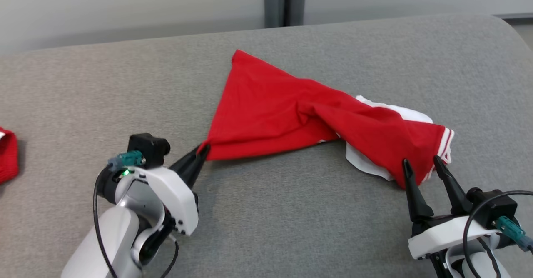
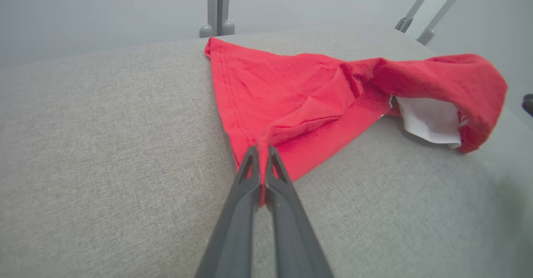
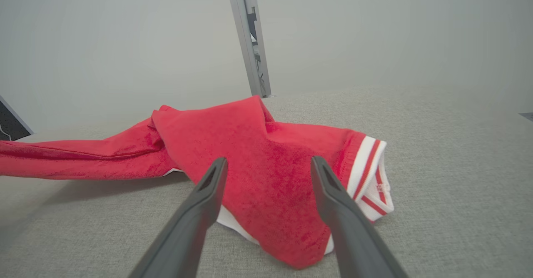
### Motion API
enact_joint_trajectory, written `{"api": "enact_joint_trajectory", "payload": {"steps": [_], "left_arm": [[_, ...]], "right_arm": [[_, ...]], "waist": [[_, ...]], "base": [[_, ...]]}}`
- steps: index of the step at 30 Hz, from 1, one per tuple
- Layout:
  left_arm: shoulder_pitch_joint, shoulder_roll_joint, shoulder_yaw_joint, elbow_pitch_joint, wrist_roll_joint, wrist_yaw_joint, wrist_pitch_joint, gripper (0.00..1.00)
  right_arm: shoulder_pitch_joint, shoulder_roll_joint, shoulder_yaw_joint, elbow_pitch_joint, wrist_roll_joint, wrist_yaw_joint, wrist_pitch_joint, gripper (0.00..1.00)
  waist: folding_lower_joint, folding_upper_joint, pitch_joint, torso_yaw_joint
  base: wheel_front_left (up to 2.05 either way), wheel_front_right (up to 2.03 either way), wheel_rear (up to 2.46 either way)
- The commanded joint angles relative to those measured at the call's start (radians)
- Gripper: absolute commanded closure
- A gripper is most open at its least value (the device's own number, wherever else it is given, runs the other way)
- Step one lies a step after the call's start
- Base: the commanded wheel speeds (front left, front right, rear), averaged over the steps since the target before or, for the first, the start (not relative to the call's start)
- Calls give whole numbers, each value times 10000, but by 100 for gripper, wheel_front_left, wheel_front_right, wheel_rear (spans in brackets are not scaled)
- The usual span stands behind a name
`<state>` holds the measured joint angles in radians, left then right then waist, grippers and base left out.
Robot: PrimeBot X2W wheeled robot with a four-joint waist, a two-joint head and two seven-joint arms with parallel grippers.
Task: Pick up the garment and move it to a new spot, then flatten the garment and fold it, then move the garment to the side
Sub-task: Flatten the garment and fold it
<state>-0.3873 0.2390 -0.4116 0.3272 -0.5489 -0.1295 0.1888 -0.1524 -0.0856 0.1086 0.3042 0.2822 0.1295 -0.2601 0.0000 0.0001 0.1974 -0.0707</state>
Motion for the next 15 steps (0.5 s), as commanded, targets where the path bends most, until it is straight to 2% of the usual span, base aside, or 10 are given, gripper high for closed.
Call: {"api": "enact_joint_trajectory", "payload": {"steps": [1, 6, 9, 15], "left_arm": [[151, 214, -159, -209, -118, -10, -36, 100], [459, 1436, -1660, -1399, -357, -12, -67, 100], [375, 2318, -2490, -1661, -236, -10, -219, 100], [248, 3260, -3619, -1566, -219, -8, -674, 100]], "right_arm": [[66, -98, -35, -33, 45, 24, -56, 0], [205, -245, -127, -111, 50, 24, -56, 0], [258, -301, -76, -127, 82, 24, -55, 0], [326, -391, -36, -113, 120, 24, -56, 0]], "waist": [[0, -1, -197, 226], [0, -1, -331, 549], [0, -1, -353, 667], [0, -1, -423, 771]], "base": [[0, 0, 0], [0, 0, 0], [0, 0, 0], [0, 0, 0]]}}
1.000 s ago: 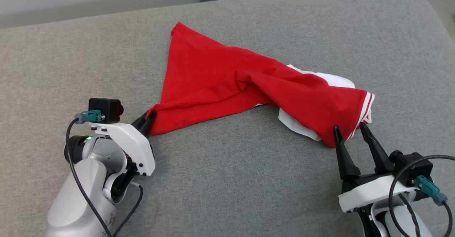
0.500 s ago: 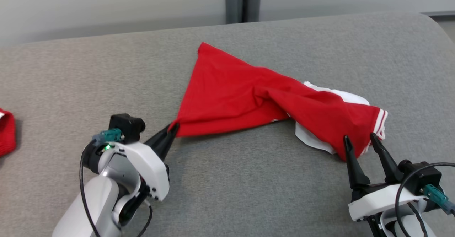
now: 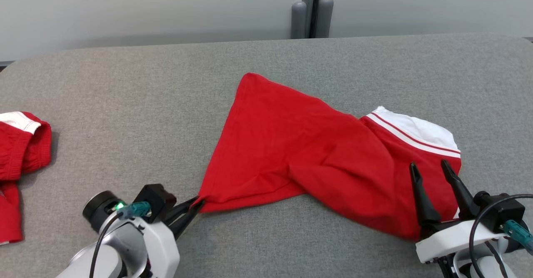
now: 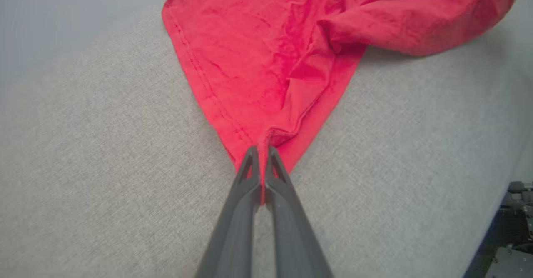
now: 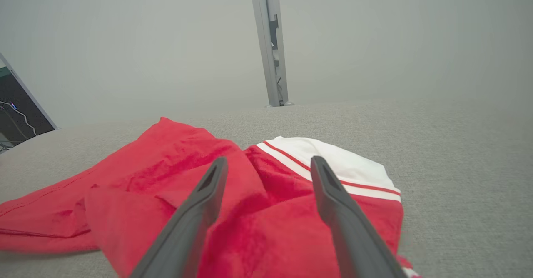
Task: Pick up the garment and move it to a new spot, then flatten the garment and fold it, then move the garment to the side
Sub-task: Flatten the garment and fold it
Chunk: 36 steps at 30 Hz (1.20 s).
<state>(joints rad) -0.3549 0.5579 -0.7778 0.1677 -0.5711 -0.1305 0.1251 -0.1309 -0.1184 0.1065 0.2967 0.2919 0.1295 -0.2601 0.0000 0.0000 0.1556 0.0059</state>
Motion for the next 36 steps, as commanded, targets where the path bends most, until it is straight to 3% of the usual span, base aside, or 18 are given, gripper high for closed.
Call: {"api": "enact_joint_trajectory", "payload": {"steps": [1, 7, 8, 9, 10, 11, 18, 29, 36], "left_arm": [[-66, 155, -101, 67, -63, 1, -100, 100], [85, 341, -676, 628, -341, 1, -316, 96], [122, 320, -750, 733, -424, 1, -358, 84], [144, 321, -801, 883, -492, 0, -362, 57], [161, 316, -848, 1006, -556, 0, -362, 19], [158, 292, -893, 1105, -584, 0, -385, 0], [198, 238, -607, 1330, -853, 262, -849, 0], [499, 54, 347, 503, -1107, 1701, -1841, 0], [927, -573, 1380, 182, -1767, 2824, -2912, 0]], "right_arm": [[127, -81, -9, -44, 38, 24, -56, 0], [204, -145, -36, -54, 105, 24, -56, 0], [233, -154, -40, -55, 122, 24, -56, 0], [264, -163, -38, -55, 134, 24, -56, 0], [296, -176, -37, -58, 143, 24, -56, 0], [320, -193, -39, -65, 149, 24, -56, 0], [499, -287, -134, -110, 182, 24, -56, 0], [733, -298, -261, -348, 276, 24, -56, 0], [846, -296, -382, -851, 372, 24, -55, 0]], "waist": [[0, 0, -17, 14], [0, 0, -102, 53], [0, 0, -120, 54], [0, 0, -139, 52], [0, 0, -159, 49], [0, 0, -177, 45], [0, 0, -401, 68], [0, 0, -738, 111], [0, 0, -725, -3]], "base": [[0, 0, 0], [0, 0, 0], [0, 0, 0], [0, 0, 0], [0, 0, 0], [0, 0, 0], [0, 0, 0], [0, 0, 0], [0, 0, 0]]}}
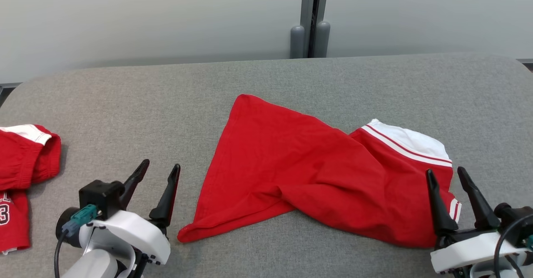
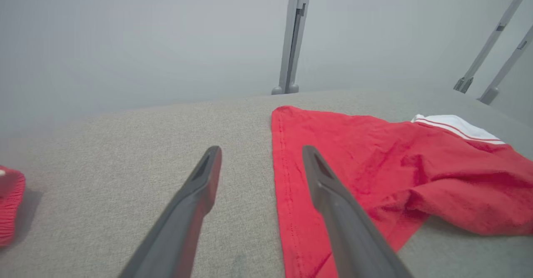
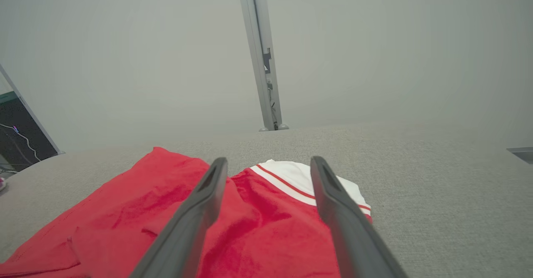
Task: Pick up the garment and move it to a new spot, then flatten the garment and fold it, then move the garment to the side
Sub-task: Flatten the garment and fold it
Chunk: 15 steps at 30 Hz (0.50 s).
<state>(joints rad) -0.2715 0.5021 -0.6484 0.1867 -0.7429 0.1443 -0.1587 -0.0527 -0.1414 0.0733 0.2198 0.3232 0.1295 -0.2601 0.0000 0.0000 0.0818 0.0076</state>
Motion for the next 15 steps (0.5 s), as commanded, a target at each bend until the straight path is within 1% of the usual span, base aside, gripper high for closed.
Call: {"api": "enact_joint_trajectory", "payload": {"steps": [1, 4, 9, 15], "left_arm": [[187, -112, 199, 8, -163, 193, -204, 0], [321, -347, 379, 122, -330, 442, -401, 0], [367, -605, 642, 253, -421, 629, -717, 0], [272, -754, 668, 331, -389, 516, -831, 0]], "right_arm": [[136, -62, -87, -167, 72, 24, -56, 0], [311, -51, -228, -360, 133, 24, -56, 0], [494, 18, -366, -485, 182, 24, -56, 0], [415, 52, -350, -560, 180, 24, -56, 0]], "waist": [[0, 0, 30, -40], [0, 0, 90, -97], [0, 0, 133, -154], [0, 0, 177, -198]], "base": [[0, 0, 0], [0, 0, 0], [0, 0, 0], [0, 0, 0]]}}
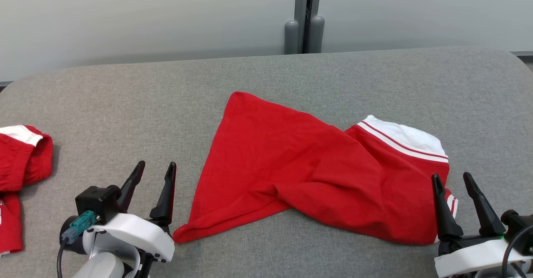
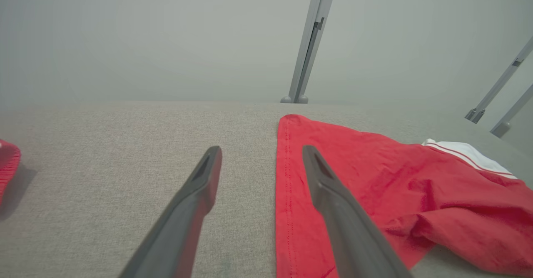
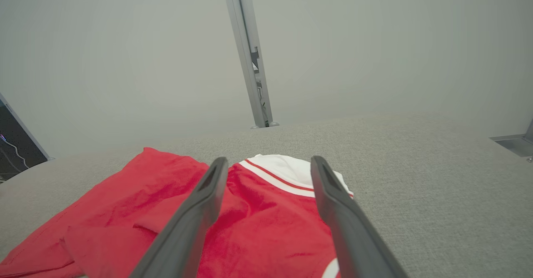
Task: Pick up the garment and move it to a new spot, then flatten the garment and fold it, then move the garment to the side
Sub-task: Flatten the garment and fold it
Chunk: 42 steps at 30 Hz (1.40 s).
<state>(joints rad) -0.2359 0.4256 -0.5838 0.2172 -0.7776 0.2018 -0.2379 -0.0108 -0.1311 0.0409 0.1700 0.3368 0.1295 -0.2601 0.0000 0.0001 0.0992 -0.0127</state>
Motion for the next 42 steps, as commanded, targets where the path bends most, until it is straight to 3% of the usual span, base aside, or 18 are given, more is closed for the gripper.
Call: {"api": "enact_joint_trajectory", "payload": {"steps": [1, 20, 24, 27, 33, 38, 42], "left_arm": [[-108, -15, 8, 32, -49, -65, -48, 0], [-269, -38, -29, 194, -107, -210, -73, 0], [-344, -31, -38, 192, -123, -237, -66, 0], [-400, -10, -43, 221, -121, -249, -57, 0], [-446, 5, -91, 287, -112, -299, -21, 0], [-561, -41, -162, 356, -130, -348, 30, 0], [-642, -77, -214, 407, -137, -403, 42, 0]], "right_arm": [[-12, -61, -41, -68, 40, 24, -56, 0], [361, -255, -230, -85, 196, 24, -56, 0], [632, -594, 483, 99, 897, 24, 40, 0], [819, -1081, 1176, 135, 2046, 23, 680, 0], [861, -1755, 1392, 43, 3523, 24, 2051, 0], [712, -2141, 1717, -32, 3926, 24, 3327, 0], [530, -2194, 1877, -67, 3717, 24, 3561, 0]], "waist": [[0, -1, 10, 12], [0, -1, 252, -43], [0, -1, 385, -209], [0, -1, 481, -355], [0, -1, 620, -498], [0, -1, 677, -435], [0, -1, 681, -279]], "base": [[0, 0, 0], [0, 0, 0], [0, 0, 0], [0, 0, 0], [0, 0, 0], [0, 0, 0], [0, 0, 0]]}}
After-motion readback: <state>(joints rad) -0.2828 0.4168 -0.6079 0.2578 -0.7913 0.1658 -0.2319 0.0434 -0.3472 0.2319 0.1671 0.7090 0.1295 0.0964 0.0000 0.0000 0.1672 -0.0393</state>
